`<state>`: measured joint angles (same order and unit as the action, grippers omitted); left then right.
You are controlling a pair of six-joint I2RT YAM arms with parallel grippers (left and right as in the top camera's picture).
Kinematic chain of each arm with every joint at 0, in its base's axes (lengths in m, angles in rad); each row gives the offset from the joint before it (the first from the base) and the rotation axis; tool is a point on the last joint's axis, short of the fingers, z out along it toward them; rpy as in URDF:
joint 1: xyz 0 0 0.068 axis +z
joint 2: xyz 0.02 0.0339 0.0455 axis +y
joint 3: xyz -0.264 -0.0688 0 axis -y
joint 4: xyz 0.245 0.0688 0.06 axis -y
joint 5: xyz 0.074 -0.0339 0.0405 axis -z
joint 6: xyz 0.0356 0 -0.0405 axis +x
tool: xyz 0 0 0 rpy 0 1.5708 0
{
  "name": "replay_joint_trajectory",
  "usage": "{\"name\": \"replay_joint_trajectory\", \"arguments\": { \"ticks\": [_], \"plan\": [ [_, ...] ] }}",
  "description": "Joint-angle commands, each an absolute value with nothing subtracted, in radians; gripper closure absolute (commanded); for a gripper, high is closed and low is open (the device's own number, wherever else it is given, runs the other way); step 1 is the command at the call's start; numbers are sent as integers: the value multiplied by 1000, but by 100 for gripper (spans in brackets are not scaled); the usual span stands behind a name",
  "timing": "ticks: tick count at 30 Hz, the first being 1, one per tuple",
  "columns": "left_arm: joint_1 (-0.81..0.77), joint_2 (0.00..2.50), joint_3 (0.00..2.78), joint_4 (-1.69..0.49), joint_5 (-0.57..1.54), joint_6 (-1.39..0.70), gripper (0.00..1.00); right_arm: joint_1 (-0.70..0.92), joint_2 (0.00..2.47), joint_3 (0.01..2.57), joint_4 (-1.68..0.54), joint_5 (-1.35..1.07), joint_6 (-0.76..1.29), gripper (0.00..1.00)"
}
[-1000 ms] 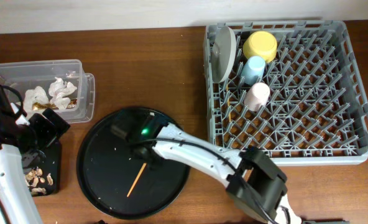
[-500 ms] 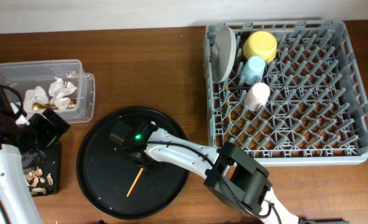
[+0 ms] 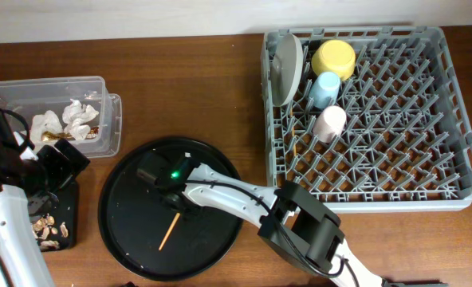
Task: Sort waste into correct bins and load items into the dishwasher rack
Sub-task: 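Return the right gripper to the tray and grasp the second chopstick, then insert the second chopstick into the rack next to the first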
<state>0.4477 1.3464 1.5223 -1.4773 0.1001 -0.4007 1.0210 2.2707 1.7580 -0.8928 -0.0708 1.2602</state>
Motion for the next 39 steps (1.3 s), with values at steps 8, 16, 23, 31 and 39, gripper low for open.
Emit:
{"name": "replay_joint_trajectory", "arguments": {
  "ticks": [8,16,23,31,39],
  "plan": [
    [453,1343,1531,-1478,100,-388,0,943,2231,1850,-1050,-41,1199,96],
    [453,1343,1531,-1478,100,-388,0,416,2013,2238,-1581,-67,268,96],
    [453,1343,1531,-1478,100,-388,0,41,2037,2212,-1591,-245,-19,96],
    [453,1343,1531,-1479,100,-388,0,76,2223,2209,-1517,-363,-19,94],
    [453,1343,1531,-1478,100,-388,0,91,2222,2211,-1534,-358,40,12]
  ]
}}
